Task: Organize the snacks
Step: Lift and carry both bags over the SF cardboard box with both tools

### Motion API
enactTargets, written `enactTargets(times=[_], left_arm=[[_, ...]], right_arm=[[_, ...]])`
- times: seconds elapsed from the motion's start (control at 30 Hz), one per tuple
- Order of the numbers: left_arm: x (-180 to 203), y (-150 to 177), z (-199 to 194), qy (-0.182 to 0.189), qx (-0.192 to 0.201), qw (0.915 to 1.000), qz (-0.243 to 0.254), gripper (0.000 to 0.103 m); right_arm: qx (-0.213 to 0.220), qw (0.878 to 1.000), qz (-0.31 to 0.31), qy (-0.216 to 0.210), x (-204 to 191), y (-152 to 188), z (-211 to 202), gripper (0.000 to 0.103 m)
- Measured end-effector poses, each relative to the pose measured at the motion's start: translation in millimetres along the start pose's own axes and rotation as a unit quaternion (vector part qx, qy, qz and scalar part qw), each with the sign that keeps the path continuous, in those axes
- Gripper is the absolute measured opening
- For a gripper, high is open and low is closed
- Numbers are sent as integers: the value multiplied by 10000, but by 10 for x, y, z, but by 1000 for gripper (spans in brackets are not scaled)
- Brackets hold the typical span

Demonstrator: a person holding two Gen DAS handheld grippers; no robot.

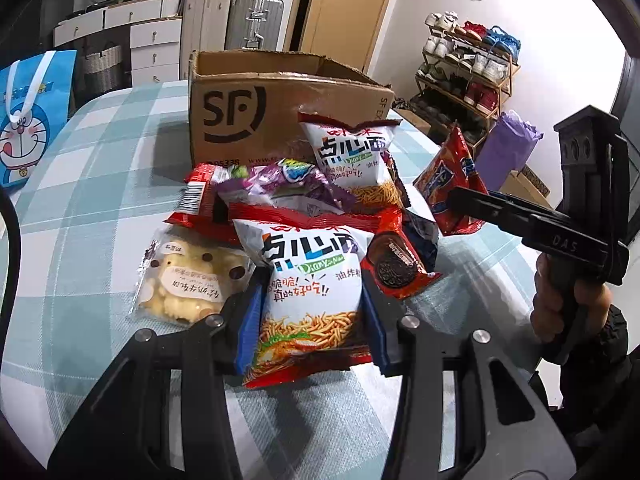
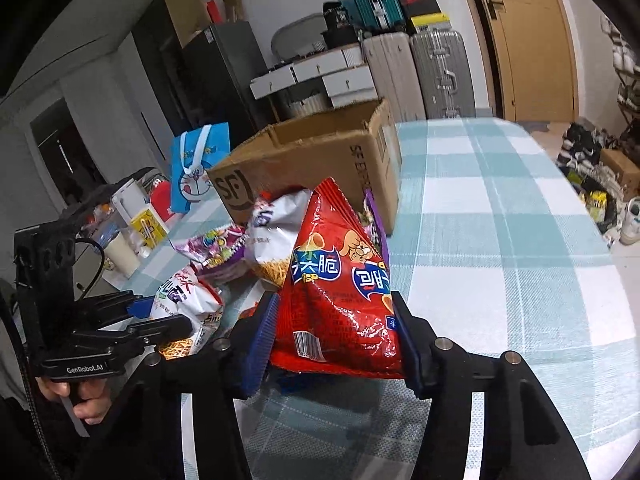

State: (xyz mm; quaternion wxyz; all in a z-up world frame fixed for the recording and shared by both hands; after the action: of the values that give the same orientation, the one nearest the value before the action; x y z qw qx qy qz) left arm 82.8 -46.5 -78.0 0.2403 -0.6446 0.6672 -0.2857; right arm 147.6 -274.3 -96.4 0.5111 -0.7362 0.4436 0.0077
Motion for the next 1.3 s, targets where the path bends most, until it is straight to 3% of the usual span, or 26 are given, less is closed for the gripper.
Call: enactTargets(times=[0.57,1.0,1.3], left_arm=[[-69,-179,-616,28,554,9983,-164,41],[-300,-750,-806,-309,1068,9932,-332,41],[-405,-1093,-755,-480,1200,9905,-469,41]], right_arm=[[590,9970,-412,-296,-336,-213,-316,53],[815,9949,-498,-320,-383,-575,-307,53],[868,9943,-522,-328,-360,-867,-202,53]])
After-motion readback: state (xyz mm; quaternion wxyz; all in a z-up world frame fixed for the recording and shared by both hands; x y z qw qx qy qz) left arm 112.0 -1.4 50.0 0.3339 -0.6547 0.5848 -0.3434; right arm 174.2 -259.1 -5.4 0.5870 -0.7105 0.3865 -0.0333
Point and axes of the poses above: each gripper's, at about its wrist camera, not at the fingertips, and z roughly the way its jaws point, x to its right, y to its underside, the point moved 8 cm from there along z, roughly the way its jaws point, and after that the axes turned 15 degrees about -y, right-handed, at the moved point
